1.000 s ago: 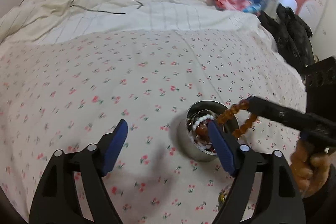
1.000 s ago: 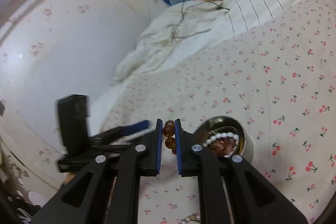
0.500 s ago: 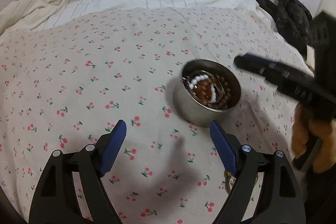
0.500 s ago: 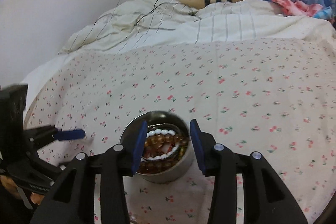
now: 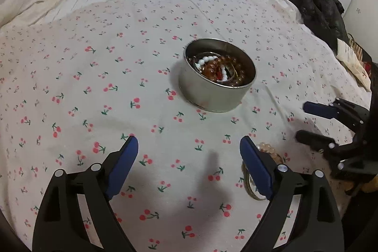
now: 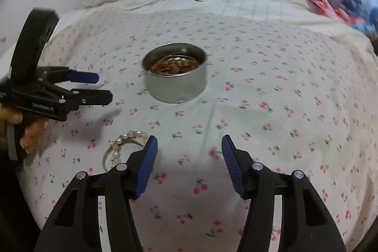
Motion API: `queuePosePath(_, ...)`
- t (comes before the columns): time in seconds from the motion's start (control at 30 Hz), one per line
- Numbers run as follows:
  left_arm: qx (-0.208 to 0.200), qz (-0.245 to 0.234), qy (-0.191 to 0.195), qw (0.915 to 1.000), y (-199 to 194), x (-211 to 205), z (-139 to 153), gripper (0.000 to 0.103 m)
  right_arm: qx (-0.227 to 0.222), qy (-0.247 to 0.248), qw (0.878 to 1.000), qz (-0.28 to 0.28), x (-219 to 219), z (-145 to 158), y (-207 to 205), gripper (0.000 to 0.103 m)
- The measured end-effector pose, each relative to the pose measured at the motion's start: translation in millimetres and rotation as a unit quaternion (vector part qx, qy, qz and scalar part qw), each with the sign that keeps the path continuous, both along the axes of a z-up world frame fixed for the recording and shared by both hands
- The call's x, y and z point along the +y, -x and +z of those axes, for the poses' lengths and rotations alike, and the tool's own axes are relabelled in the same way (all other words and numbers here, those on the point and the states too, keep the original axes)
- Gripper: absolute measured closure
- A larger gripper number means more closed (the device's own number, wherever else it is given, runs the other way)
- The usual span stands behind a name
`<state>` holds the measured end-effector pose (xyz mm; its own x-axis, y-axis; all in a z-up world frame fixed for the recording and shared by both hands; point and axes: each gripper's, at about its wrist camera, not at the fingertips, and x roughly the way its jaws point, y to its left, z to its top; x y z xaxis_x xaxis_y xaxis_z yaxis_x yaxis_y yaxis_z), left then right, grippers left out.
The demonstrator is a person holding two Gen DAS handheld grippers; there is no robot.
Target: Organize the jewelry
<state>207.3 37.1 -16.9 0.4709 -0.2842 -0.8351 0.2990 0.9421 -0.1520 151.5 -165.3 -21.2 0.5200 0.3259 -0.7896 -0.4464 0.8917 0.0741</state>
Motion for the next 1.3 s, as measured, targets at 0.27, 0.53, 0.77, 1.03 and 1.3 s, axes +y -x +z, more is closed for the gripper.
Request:
queuePosePath(0.27,-0.010,-0.019,-0.020,0.9996,7.5,-12.1,2.6,0.019,-0.015,0.055,0.998,0.032,40.9,-23.0,-4.0,0.047)
queuePosePath(0.53,-0.013,-0.020,-0.027,0.9994,8.0,-13.3,3.7,0.017,-0.007,0.069,0.998,0.008,38.2,-32.7,-10.1,0.044)
queuePosePath(0.77,-0.003,-0.035,-0.018,0.9992,7.5,-11.4,5.8,0.017,-0.032,0.137,0.988,-0.070,16.3,-30.4,-18.7,0.040)
queuePosePath(1.03,0.010,-0.091,0.010,0.9958,18.7,-33.5,0.7,0.016,-0.010,0.091,0.992,-0.087,-5.8,-24.9,-24.8,0.040)
queuePosePath(1.3,0.006,-0.097,-0.074,0.9925,23.3,-68.7,-31.9,0.014,-0.012,0.131,0.986,-0.106,-6.8,-30.9,-23.9,0.036)
